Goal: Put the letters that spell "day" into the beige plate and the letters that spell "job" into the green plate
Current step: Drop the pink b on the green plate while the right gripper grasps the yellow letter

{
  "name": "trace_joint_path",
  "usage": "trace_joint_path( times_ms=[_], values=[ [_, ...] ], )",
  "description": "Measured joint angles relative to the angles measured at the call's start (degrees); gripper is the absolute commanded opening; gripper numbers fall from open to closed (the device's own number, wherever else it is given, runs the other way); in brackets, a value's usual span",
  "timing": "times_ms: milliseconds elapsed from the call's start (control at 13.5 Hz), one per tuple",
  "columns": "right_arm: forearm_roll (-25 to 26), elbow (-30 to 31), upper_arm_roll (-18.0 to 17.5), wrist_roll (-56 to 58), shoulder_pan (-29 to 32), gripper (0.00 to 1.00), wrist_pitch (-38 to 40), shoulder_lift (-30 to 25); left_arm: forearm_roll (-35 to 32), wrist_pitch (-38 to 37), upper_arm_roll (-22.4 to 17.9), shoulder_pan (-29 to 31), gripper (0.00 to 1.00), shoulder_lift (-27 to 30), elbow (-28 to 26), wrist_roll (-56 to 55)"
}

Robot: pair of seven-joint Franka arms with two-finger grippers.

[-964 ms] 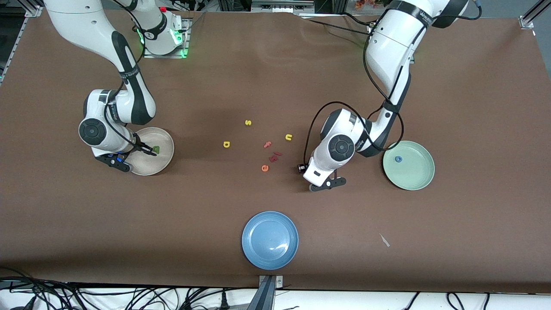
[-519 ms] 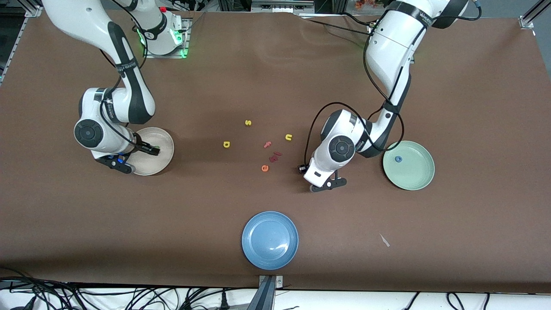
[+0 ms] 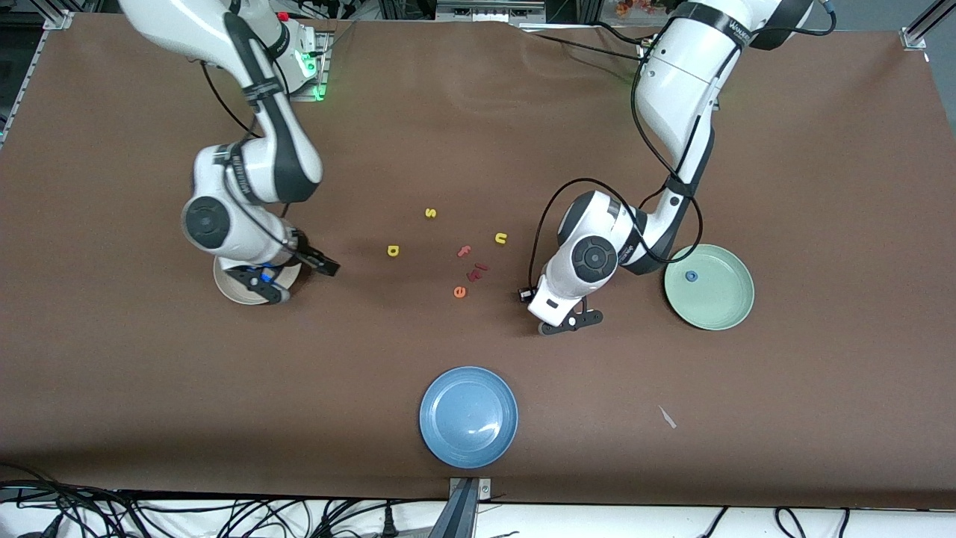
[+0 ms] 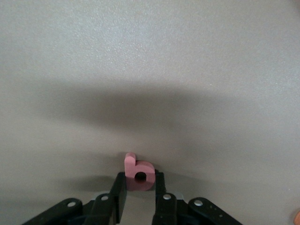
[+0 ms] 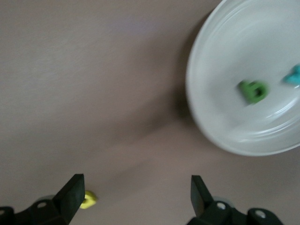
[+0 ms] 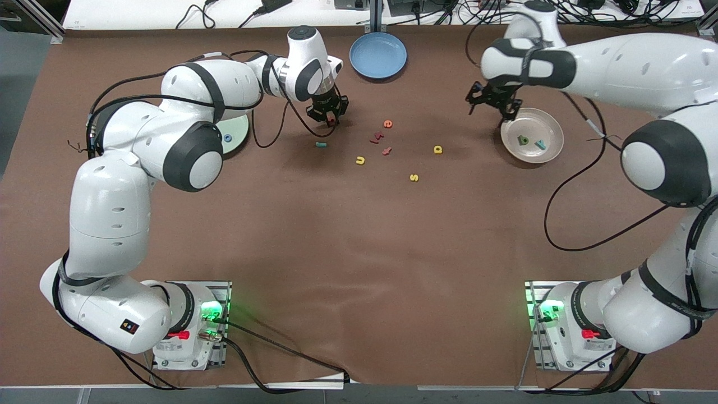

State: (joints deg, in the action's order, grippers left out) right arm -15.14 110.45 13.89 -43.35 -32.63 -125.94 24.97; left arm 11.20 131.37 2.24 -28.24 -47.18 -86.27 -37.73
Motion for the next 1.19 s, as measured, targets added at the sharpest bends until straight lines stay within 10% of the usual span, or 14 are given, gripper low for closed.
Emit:
trace_joint_path(
  times_ms=[519,1187],
  values=[
    [-0.11,0.02,-0.35,-23.82,-11.77,0.99,-13.89,7.5,0.0,-4.27,-0.77,2.99,0.13,0.91,3.78,0.0],
    [-0.14,0.39,-1.37,-34.47,-14.37,0.75,-14.4,8.54,-4.86,-33.22,-1.15,26.63,0.13,10.86,1.19,22.93]
  ],
)
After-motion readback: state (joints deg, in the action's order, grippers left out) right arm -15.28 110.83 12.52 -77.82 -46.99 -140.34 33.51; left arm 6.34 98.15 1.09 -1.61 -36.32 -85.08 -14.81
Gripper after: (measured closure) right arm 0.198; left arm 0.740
